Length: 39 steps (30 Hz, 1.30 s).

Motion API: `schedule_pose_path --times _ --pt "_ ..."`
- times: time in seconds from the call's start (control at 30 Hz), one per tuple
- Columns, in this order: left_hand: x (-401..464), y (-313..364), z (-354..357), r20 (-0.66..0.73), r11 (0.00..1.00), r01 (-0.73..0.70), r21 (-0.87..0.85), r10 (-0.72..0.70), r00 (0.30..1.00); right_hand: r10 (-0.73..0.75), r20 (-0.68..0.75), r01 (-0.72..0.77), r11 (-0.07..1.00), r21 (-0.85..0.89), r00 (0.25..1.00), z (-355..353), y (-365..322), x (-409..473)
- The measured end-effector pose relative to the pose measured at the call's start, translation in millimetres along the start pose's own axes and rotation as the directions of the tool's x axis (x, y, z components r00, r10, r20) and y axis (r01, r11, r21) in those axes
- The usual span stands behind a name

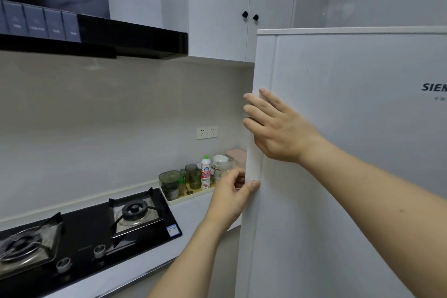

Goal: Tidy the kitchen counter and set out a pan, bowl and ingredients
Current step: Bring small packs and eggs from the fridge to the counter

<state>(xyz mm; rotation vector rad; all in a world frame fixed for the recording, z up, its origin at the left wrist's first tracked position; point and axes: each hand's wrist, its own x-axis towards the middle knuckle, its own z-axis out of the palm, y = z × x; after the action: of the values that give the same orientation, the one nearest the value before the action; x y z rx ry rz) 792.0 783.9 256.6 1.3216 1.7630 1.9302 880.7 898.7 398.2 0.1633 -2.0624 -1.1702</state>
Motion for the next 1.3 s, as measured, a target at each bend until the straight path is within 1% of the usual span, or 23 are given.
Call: schedule_pose_path --times 0.1,0.23,0.37,0.5,0.7,0.83,0.93,1.07,1.17,1.3 --pt "-20.7 11.0 -8.2 0.020 0.999 0.025 0.031 -0.025 0.999 -0.008 -0.033 0.008 1.000 0.008 0.999 -24.6 -7.2 0.6" --pt "-41.4 23.4 -14.2 0.045 0.999 -0.002 0.054 -0.001 0.999 -0.029 -0.078 0.032 0.998 0.046 0.997 -49.8 -12.7 -3.5" --pt "-67.2 33.1 -13.9 0.045 0.999 0.017 0.031 -0.019 0.999 -0.032 -0.125 0.044 0.994 0.098 0.992 -76.1 -17.0 -8.9" --pt "-91.8 44.3 -14.9 0.041 0.995 0.016 0.101 -0.020 0.999 -0.008 -0.140 0.026 0.992 0.127 0.990 -99.4 -24.7 -17.9" --pt "-131.7 73.9 -8.5 -0.019 0.983 0.045 0.177 -0.042 0.999 0.055 -0.186 -0.030 0.990 0.138 0.981 -136.7 -39.6 -28.6" --pt "-165.8 94.2 3.5 -0.083 0.984 0.058 0.168 -0.045 0.996 0.056 -0.213 -0.021 0.986 0.164 0.975 -161.1 -45.0 -43.6" --pt "-190.0 108.0 11.5 -0.122 0.977 0.066 0.203 -0.041 0.992 0.080 -0.238 -0.034 0.980 0.194 0.968 -182.1 -50.3 -56.8" --pt "-227.6 131.6 23.5 -0.118 0.969 0.049 0.242 -0.020 0.993 0.099 -0.263 -0.032 0.969 0.246 0.960 -215.5 -56.0 -75.7" --pt "-250.0 145.2 31.8 -0.126 0.971 0.042 0.236 -0.012 0.992 0.090 -0.257 -0.023 0.967 0.253 0.962 -240.9 -53.7 -86.6" --pt "-276.6 157.0 42.0 -0.111 0.973 0.069 0.222 -0.045 0.993 0.072 -0.230 -0.010 0.966 0.260 0.970 -271.7 -52.6 -104.6"
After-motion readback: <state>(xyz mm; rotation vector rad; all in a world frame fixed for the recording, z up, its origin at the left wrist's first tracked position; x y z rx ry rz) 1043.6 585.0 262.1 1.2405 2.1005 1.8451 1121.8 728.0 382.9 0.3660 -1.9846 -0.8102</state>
